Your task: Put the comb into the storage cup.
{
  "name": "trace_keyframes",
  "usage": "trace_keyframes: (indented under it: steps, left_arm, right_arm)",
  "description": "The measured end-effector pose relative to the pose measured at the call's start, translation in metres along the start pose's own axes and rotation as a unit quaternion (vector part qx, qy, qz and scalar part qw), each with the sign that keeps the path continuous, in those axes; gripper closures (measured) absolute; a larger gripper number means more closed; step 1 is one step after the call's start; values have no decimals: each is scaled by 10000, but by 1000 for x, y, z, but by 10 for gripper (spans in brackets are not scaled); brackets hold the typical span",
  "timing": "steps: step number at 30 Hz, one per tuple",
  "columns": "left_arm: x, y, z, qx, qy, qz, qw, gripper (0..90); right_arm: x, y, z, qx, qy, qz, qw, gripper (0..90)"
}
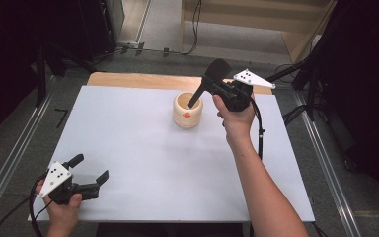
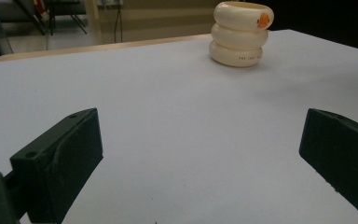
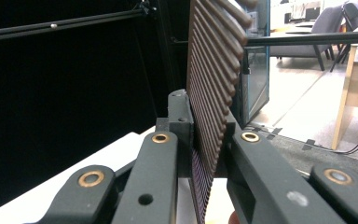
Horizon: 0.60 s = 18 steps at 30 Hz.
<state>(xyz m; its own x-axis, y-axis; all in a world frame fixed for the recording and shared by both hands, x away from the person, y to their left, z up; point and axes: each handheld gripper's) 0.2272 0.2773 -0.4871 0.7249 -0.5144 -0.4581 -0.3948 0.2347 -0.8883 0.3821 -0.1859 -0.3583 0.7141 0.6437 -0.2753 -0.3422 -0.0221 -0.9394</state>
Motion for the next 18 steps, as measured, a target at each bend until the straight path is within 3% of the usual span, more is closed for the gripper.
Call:
trace_keyframes:
  steps: [10,18]
  left_arm:
    - [-1,0,0,13,-17,14,10000,0]
    - [-1,0,0,15,-8,17,10000,0]
  right_arm:
    - [10,1,-12,171,121,14,9998,824]
    - [24,9,-17,196,229,241,9993,824]
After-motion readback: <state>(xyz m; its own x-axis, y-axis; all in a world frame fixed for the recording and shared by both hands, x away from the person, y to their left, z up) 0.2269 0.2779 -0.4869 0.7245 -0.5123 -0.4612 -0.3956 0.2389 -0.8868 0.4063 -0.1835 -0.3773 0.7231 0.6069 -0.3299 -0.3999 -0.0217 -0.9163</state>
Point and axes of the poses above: each handheld gripper's, and its own axes: x roughly forward along the jaws, y roughly out of its underside, z roughly to its left, and after that the axes turned 10 degrees about z, right-handed
